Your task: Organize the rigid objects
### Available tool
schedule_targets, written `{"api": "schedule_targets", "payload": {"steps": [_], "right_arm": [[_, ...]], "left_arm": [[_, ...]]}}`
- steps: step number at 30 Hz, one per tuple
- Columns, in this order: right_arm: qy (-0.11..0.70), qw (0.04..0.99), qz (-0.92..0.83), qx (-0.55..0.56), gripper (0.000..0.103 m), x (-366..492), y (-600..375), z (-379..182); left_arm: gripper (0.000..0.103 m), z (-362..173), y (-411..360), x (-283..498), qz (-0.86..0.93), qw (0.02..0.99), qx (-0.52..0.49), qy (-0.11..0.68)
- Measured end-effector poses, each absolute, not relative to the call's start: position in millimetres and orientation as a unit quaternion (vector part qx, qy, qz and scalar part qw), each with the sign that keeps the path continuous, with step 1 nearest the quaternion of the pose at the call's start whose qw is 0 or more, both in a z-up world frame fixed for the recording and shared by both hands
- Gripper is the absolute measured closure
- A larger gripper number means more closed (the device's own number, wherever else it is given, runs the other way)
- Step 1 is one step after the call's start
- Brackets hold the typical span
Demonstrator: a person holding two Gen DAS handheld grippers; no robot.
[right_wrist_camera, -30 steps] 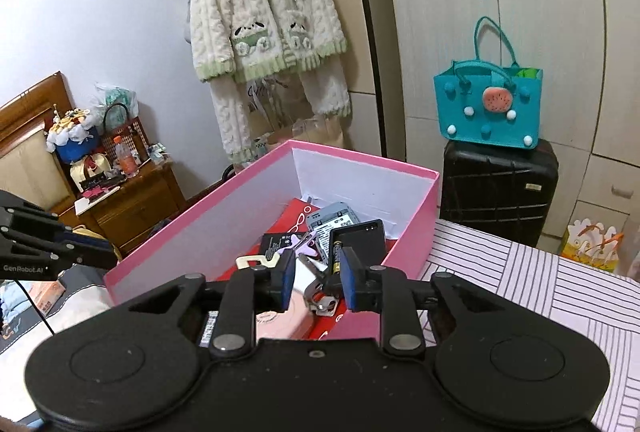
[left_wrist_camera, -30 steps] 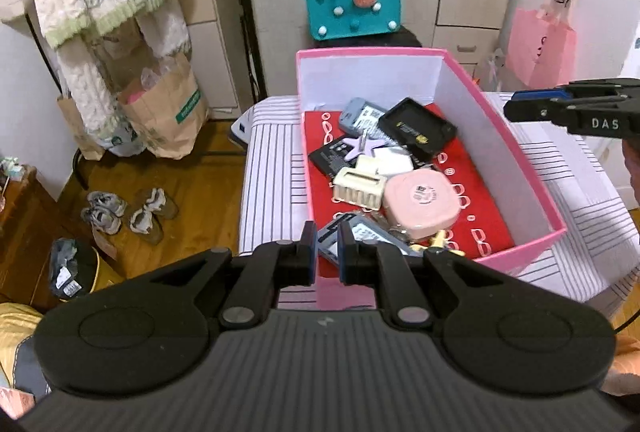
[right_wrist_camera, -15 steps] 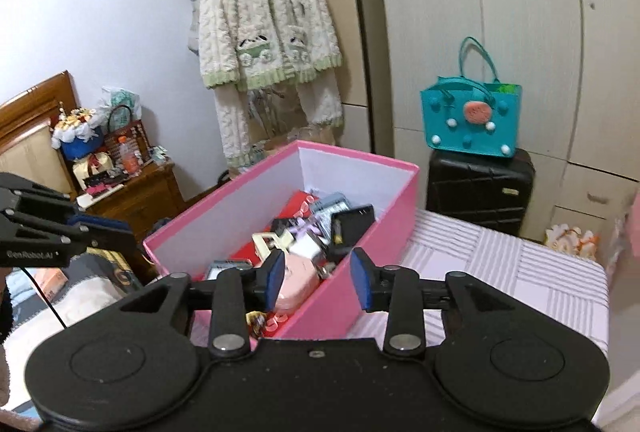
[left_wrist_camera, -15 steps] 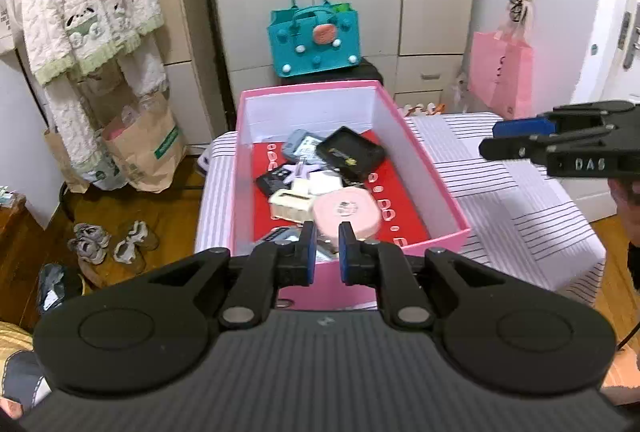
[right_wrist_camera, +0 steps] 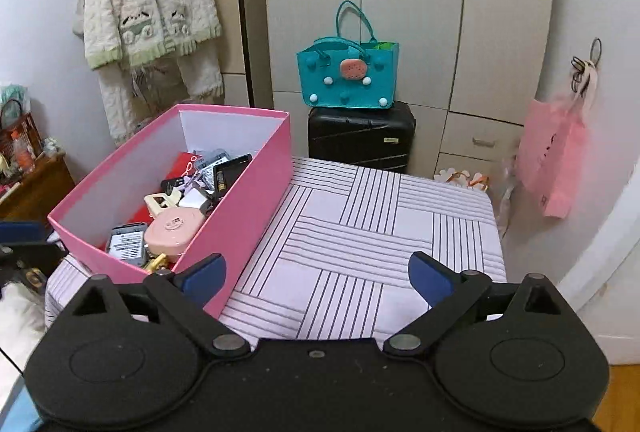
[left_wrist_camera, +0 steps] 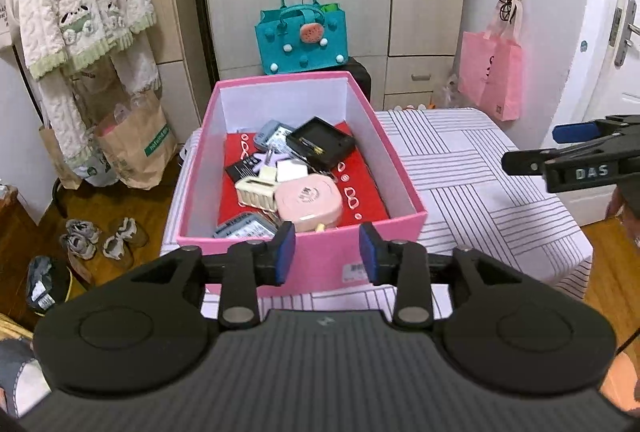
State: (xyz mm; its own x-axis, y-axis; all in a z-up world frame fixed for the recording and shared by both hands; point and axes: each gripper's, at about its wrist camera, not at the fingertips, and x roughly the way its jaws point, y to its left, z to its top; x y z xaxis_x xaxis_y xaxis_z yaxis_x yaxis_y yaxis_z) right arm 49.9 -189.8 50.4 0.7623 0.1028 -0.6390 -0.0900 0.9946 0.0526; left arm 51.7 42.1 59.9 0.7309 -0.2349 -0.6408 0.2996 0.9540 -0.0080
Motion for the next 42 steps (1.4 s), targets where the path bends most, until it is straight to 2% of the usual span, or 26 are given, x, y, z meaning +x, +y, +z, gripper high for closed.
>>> {"api": "schedule_targets", "payload": {"steps": [1,4,8,14,20,22,23,32,42], "right_arm": [[0.343,0.937,0.061,0.023,0.003,46,-193,51],[0.333,0.936,0.104,0.049,0.003,31,-201,51],[0.299,0.95,0.088,0.019,0.003,6,-195,52],[0.289,0.956,0.052,0.023,0.003,-6,-191,49],[0.28,0.959,0.027,0.038,0.002,-20,-189,46],[0.274,0.961,0.01,0.044,0.002,-24,-189,46],[0.268,0.963,0.0,0.04,0.002,-28,-188,45],[0.263,0.963,-0.033,0.048,0.002,-43,-188,42],[0.274,0.96,-0.022,0.058,0.002,-43,-185,37]], "left_arm": [[0.061,58,41,50,-0.141,0.93,0.046,0.337],[0.056,53,38,44,-0.133,0.933,0.037,0.332],[0.047,46,35,38,-0.117,0.938,0.019,0.325],[0.035,37,27,33,-0.1,0.941,0.021,0.321],[0.013,33,17,25,-0.089,0.948,0.037,0.303],[0.002,31,15,22,-0.087,0.95,0.037,0.297],[0.001,30,14,21,-0.088,0.95,0.036,0.296],[0.0,19,-1,23,-0.077,0.935,0.041,0.343],[0.0,17,-8,12,-0.069,0.939,0.051,0.333]]}}
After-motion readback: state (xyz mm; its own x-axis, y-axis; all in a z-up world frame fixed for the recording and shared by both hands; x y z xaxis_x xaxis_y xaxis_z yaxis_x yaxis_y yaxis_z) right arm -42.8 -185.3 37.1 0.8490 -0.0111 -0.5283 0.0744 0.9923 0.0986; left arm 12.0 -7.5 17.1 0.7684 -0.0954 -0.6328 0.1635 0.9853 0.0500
